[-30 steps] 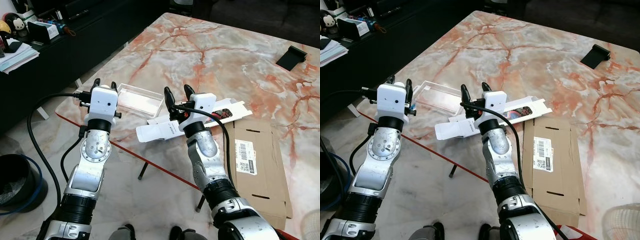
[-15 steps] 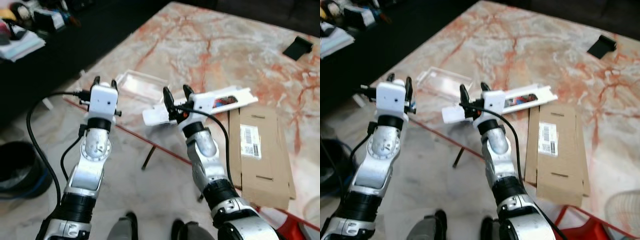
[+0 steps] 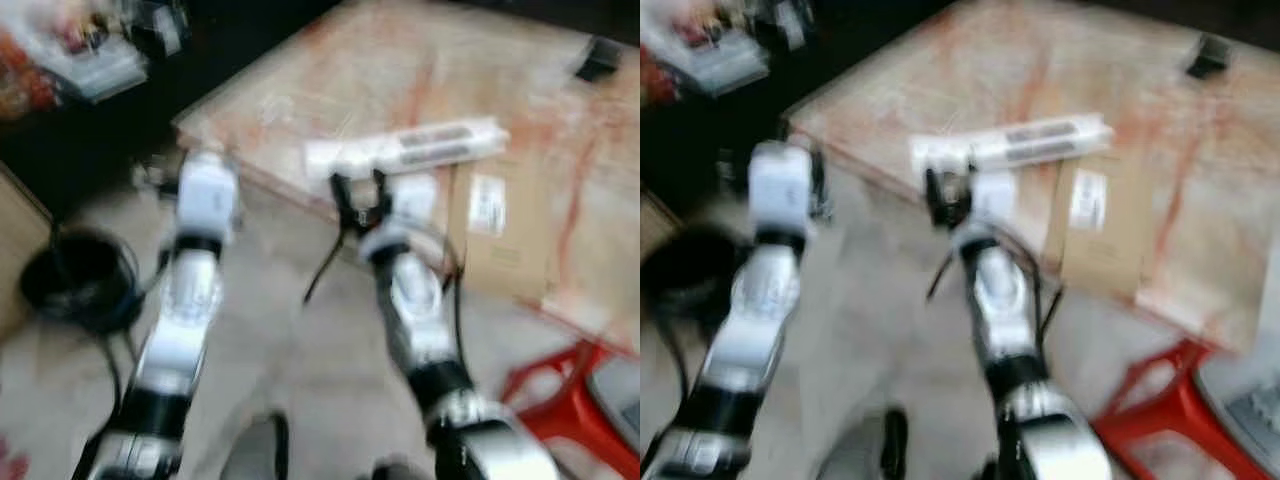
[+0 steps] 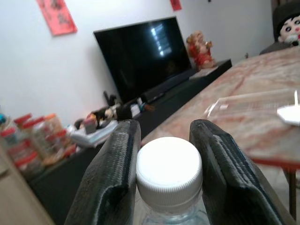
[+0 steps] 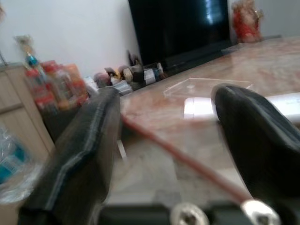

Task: Picking trash to rubbish bin

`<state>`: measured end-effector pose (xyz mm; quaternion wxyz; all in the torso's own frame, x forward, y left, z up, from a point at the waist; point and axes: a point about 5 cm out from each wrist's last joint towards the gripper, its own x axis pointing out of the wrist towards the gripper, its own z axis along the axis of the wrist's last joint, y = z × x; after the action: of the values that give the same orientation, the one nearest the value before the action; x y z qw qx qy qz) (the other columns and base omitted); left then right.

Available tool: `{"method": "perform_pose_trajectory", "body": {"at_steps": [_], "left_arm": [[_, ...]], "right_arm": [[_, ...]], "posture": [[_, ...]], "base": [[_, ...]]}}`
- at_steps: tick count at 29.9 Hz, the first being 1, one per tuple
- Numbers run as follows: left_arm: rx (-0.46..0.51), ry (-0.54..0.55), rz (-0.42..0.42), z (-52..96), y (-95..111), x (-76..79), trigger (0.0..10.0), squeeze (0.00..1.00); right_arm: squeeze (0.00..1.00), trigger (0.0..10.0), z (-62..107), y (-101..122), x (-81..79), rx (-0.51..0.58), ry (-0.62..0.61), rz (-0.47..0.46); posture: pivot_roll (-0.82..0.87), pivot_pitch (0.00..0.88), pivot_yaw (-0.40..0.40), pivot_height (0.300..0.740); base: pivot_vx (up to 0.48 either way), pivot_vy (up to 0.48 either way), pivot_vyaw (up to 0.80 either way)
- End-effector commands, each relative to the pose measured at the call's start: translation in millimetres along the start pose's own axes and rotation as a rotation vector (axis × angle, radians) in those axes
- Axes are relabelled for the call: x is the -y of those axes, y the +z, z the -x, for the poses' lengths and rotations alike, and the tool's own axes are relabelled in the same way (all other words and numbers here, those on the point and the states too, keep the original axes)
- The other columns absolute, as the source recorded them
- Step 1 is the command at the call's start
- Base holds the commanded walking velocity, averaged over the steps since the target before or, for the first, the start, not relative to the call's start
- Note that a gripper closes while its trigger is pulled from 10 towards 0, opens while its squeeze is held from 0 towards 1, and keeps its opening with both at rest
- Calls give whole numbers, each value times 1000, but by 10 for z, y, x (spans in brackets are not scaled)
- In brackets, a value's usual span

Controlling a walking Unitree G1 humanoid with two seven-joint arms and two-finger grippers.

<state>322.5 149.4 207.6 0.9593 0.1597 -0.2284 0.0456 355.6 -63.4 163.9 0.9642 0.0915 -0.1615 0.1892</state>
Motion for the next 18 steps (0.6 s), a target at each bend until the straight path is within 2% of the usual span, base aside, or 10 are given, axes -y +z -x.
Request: {"method": "perform_pose_trajectory", "body": {"at_steps": [1, 5, 10, 11, 12, 14, 15, 18], "left_arm": [[46, -3, 4, -60, 105, 12, 10000, 0], [-82, 3, 42, 32, -183, -20, 10000, 0], [-127, -24, 54, 96, -299, -12, 10000, 0], [-198, -68, 74, 195, -475, 17, 10000, 0], [-326, -116, 95, 398, -773, 33, 10000, 0], [-414, -129, 106, 531, -959, 21, 10000, 0], [-499, -130, 108, 666, -1131, 0, 10000, 0], [-603, -144, 85, 855, -1334, -24, 10000, 0]], "right_arm": [[0, 10000, -27, 35, -11, 11, 2, -1], [0, 10000, 71, -120, 99, -68, -33, -4], [0, 10000, 146, -203, 164, -106, -50, 0], [0, 10000, 265, -357, 249, -190, -76, -4], [0, 10000, 514, -622, 388, -343, -125, -33], [0, 10000, 715, -788, 486, -448, -172, -41], [0, 10000, 920, -924, 567, -540, -217, -38], [0, 10000, 1153, -1058, 637, -633, -274, -63]], "posture": [[133, 173, -17, 740], [129, 176, -24, 740], [129, 177, -26, 740], [119, 179, -27, 740], [119, 179, -27, 740], [113, 181, -30, 740], [118, 179, -32, 740], [115, 180, -30, 740]], "base": [[0, 0, 0], [0, 0, 0], [0, 0, 0], [0, 0, 0], [0, 0, 0], [0, 0, 0], [0, 0, 0], [0, 0, 0]]}}
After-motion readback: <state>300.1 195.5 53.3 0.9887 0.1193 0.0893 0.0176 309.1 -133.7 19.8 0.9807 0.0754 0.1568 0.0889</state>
